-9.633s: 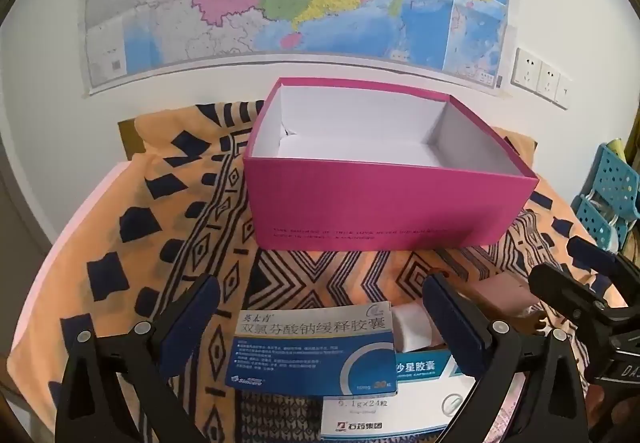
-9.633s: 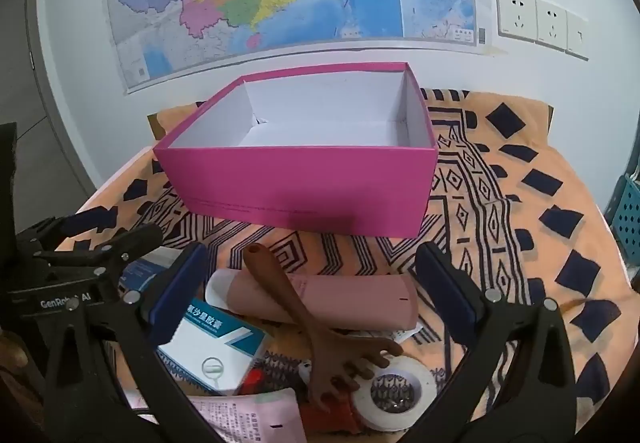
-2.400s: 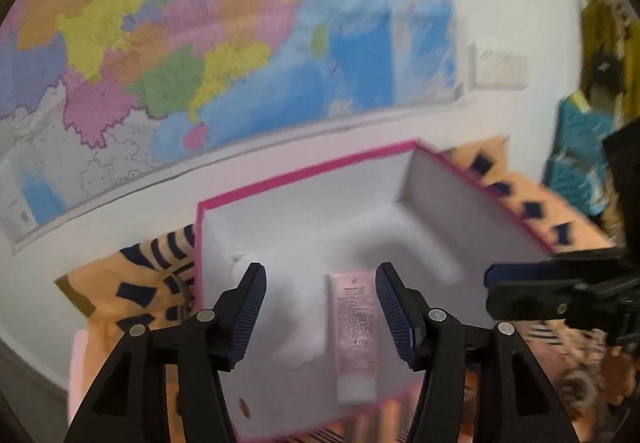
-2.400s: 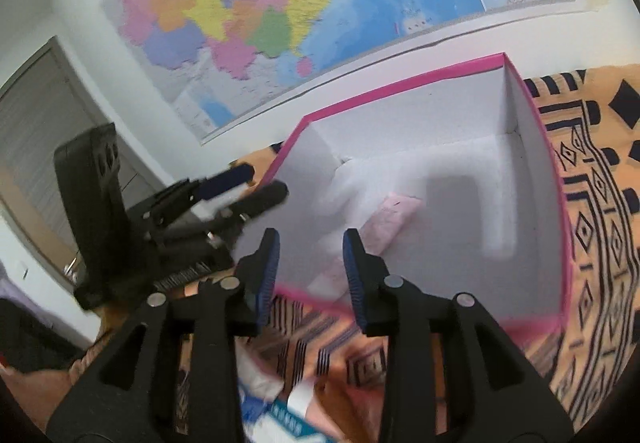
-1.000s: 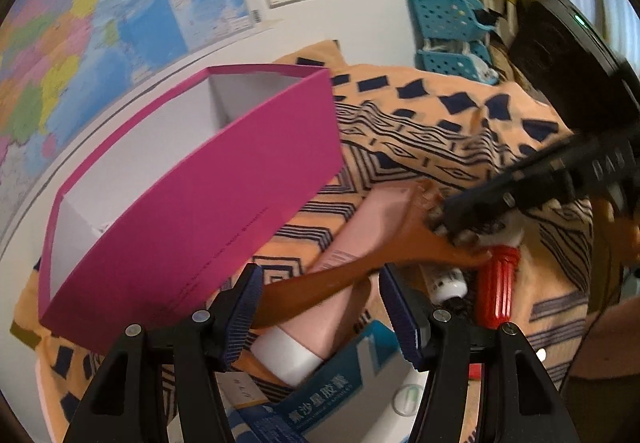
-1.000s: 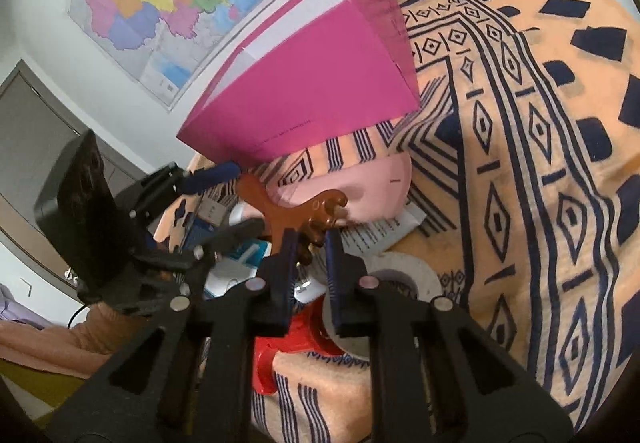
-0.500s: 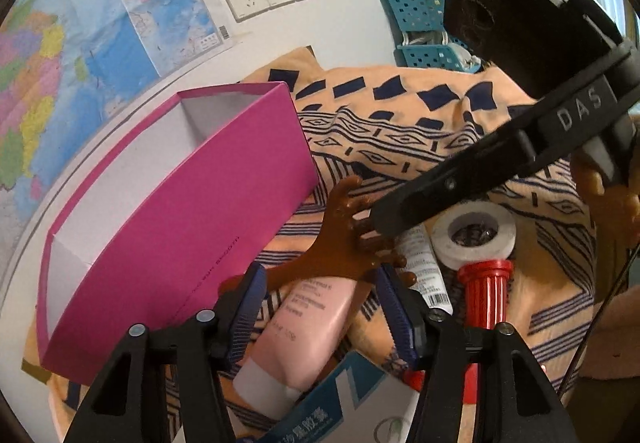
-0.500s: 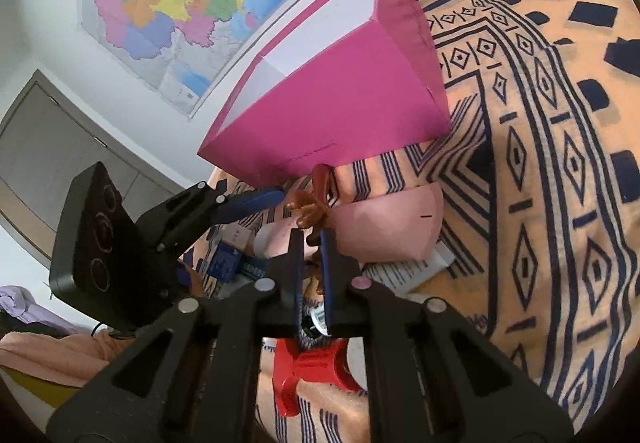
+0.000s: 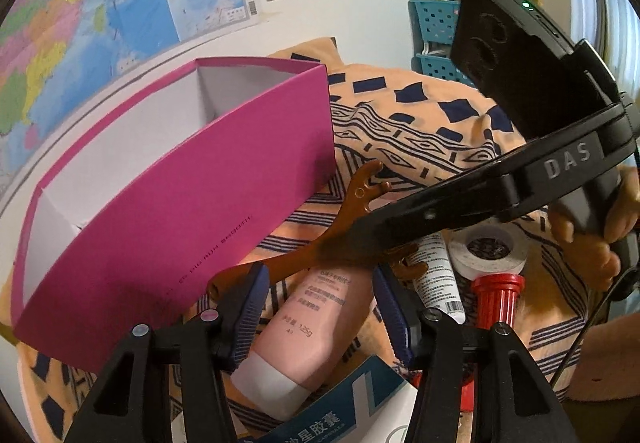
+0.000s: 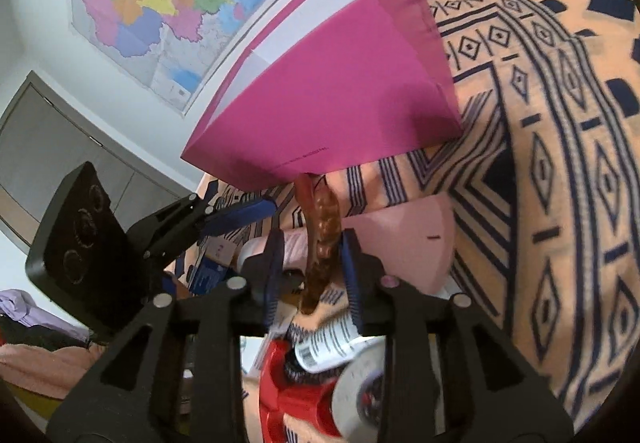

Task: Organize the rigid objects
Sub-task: 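Lift the wooden massager with the right gripper and carry it over the box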

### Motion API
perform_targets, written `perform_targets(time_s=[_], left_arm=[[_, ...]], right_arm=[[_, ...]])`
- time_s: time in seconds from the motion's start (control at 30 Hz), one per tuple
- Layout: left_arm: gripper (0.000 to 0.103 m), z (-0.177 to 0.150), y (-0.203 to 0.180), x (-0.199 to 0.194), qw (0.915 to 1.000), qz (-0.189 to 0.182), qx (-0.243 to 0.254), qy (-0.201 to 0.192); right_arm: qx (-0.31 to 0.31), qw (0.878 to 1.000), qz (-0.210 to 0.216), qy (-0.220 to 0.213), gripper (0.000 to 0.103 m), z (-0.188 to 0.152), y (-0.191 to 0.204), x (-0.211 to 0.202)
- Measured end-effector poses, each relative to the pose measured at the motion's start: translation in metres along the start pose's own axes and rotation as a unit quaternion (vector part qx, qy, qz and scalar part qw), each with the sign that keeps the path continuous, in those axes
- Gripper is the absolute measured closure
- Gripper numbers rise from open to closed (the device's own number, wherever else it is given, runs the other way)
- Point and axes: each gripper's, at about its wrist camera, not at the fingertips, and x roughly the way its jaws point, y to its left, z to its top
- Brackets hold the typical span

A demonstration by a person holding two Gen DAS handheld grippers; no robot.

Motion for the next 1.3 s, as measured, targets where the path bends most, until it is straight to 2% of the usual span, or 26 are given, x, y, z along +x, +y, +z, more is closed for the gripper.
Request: perform_targets(time_s=[0.1, 0.17, 0.23, 0.5, 0.8, 0.97, 1.3], left_arm=[[0.048, 0.000, 0.002, 0.001, 1.0000, -0.002, -0.007, 0.002], [0.048, -0.001, 0.004, 0.000, 0.9998, -0.006, -0.018, 0.001], [0.048, -0.002, 0.009, -0.003, 0.9994, -0.012, -0.033, -0.003], [0.047, -0.004, 0.024, -0.025, 0.9963, -0.028, -0.077, -0.028], [0.046, 0.022, 0.044, -0.056, 0.9880, -0.052, -0.116, -0.087], [0.046, 0.045, 0.062, -0.059, 0.9856, -0.036, -0.128, -0.104], [0.047, 0.074, 0.103, -0.038, 0.9829, -0.001, -0.160, -0.091]], right_arm=[[0.004, 1.000, 0.001, 0.001, 0.073, 0.004, -0.002, 0.008], [-0.002, 1.000, -0.016, 0.000, 0.086, 0.005, -0.001, 0.010], [0.002, 1.000, -0.011, -0.005, 0.087, 0.004, -0.001, 0.008], [-0.017, 0.999, 0.018, -0.038, 0.087, 0.005, 0.012, -0.031], [-0.054, 0.994, 0.066, -0.074, 0.087, 0.025, 0.043, -0.060], [-0.074, 0.991, 0.070, -0.087, 0.087, 0.053, 0.053, -0.060], [-0.099, 0.991, 0.056, -0.074, 0.087, 0.111, 0.060, -0.032]])
